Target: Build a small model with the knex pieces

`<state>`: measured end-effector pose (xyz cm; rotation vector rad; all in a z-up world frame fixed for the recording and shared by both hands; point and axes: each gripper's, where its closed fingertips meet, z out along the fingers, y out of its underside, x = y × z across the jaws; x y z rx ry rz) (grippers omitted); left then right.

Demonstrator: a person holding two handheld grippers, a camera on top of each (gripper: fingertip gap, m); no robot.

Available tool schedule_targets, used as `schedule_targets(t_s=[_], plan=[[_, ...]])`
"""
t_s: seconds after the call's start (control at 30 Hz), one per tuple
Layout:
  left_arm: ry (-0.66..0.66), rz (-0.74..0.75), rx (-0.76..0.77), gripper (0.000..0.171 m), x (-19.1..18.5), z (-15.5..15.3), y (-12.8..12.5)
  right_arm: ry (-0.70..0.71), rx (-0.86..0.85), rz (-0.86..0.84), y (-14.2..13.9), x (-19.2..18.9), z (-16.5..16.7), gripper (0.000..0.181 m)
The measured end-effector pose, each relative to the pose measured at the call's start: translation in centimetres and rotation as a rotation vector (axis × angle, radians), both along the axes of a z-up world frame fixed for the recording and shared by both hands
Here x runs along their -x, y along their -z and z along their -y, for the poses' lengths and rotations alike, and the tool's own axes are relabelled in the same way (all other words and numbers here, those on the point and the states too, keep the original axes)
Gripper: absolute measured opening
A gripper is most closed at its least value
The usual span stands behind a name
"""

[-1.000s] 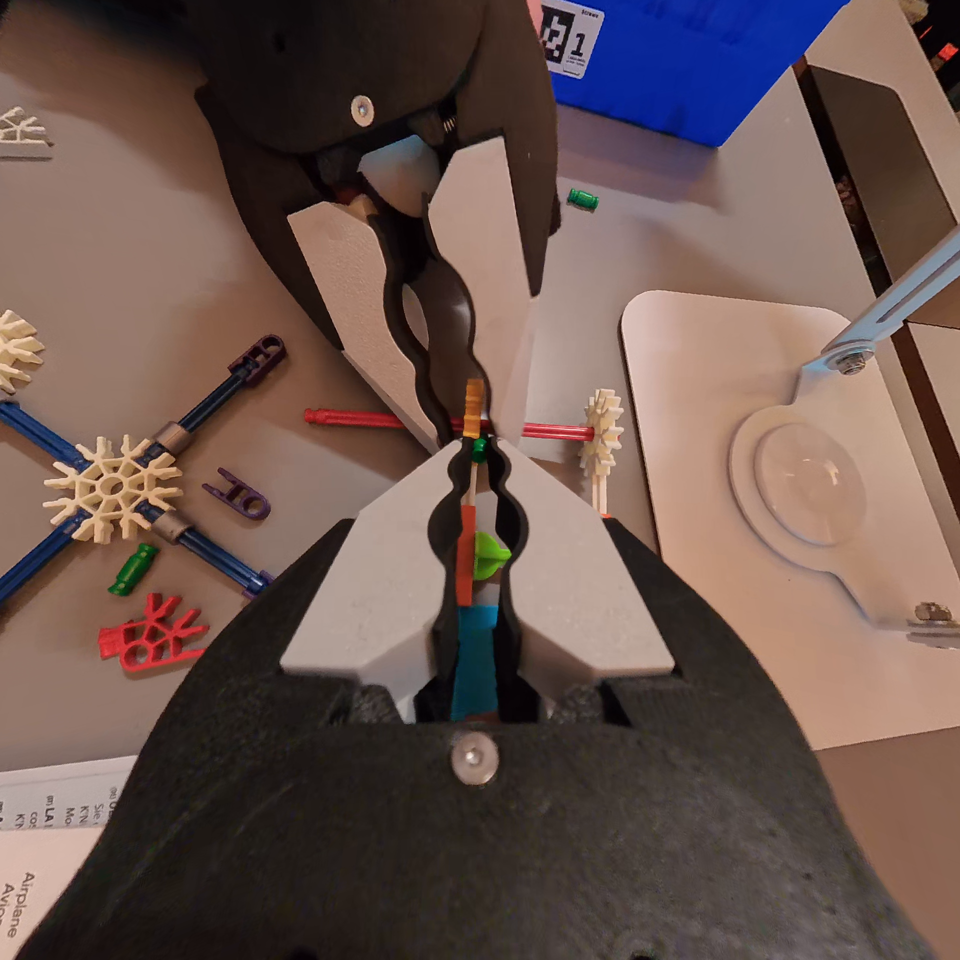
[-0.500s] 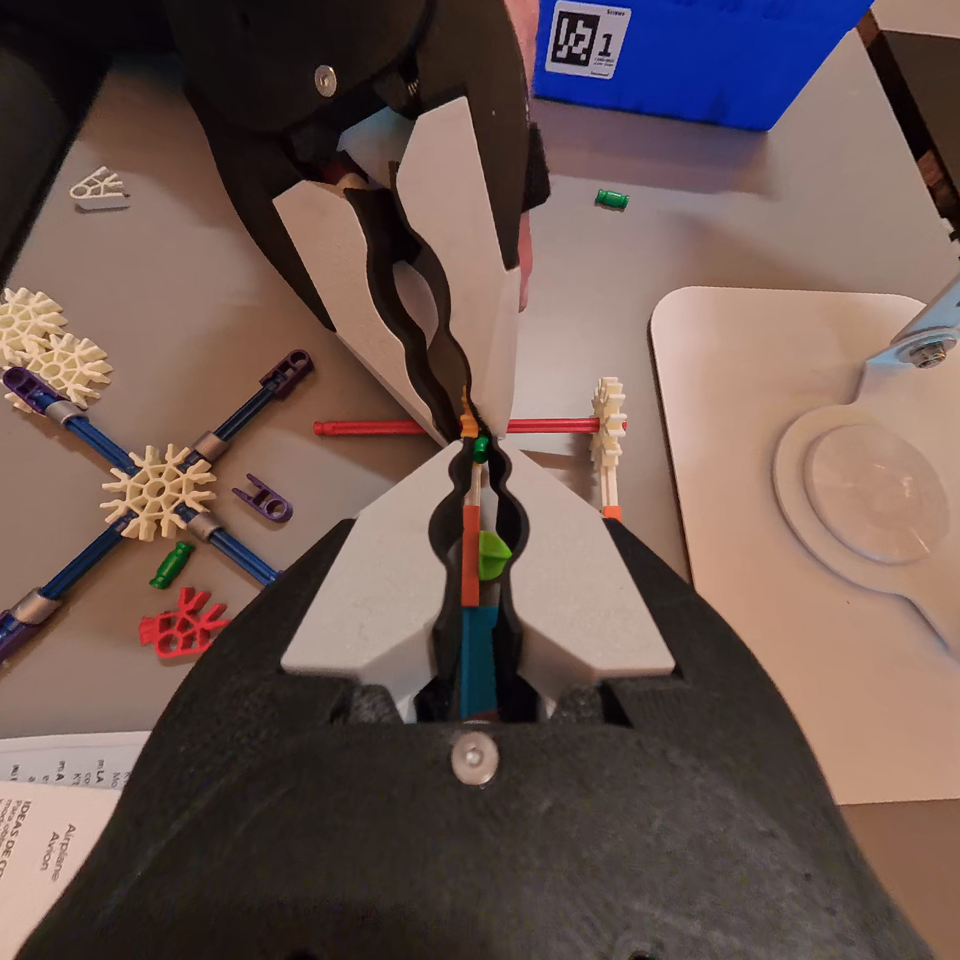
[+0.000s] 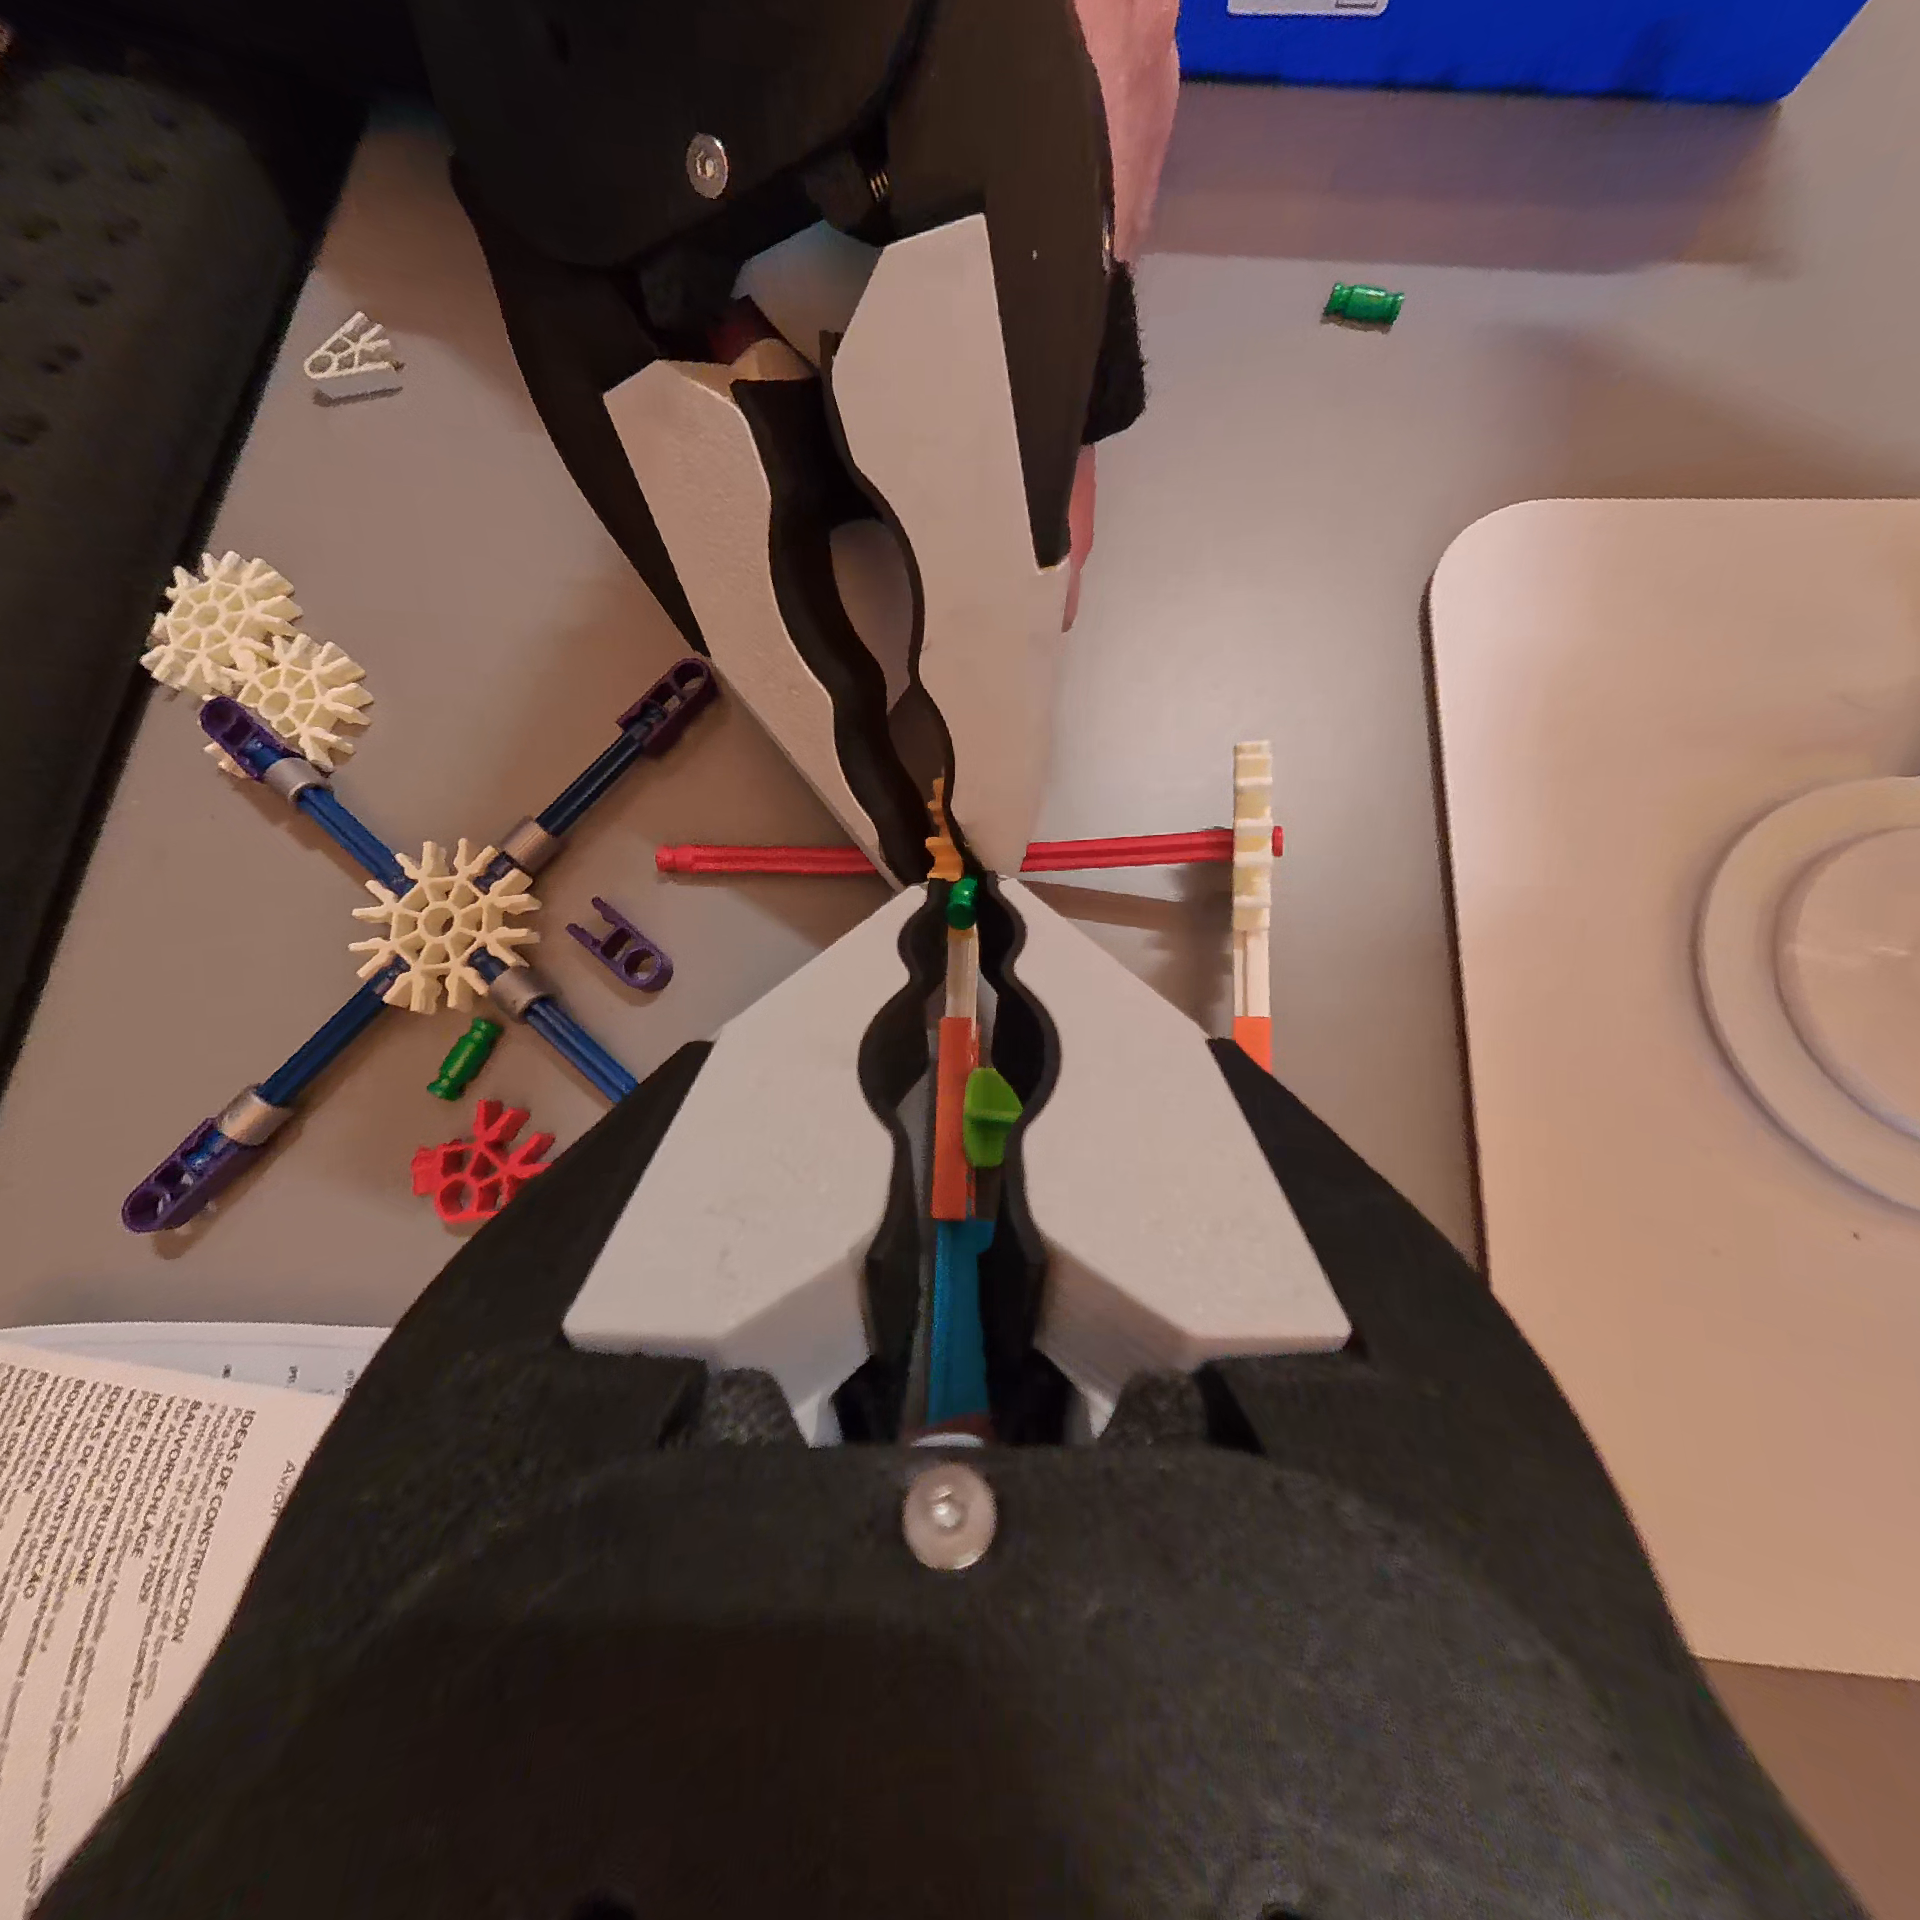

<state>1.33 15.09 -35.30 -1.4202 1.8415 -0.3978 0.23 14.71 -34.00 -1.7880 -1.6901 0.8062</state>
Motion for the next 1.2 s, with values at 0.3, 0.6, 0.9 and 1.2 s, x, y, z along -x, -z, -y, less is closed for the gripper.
schedule_targets(t_s=[0.3,0.6,0.9,1.2], plan=[[0.034,0.032,0.06,0.005,-0.3,0.8,0.1,-0.052,0.057,-0.025,0.1,-0.1,0.8,0.003],[0.031,0.039,0.073,0.005,-0.5,1.2,0.2,-0.051,-0.102,0.085,0.2,-0.3,1.2,0.001],[0.039,0.051,0.102,0.005,-0.5,1.5,0.2,-0.041,-0.281,0.132,0.3,-0.2,1.5,0.001],[0.076,0.066,0.104,0.005,-0.6,1.8,0.0,-0.031,0.083,-0.02,-0.1,-0.4,1.7,0.003]])
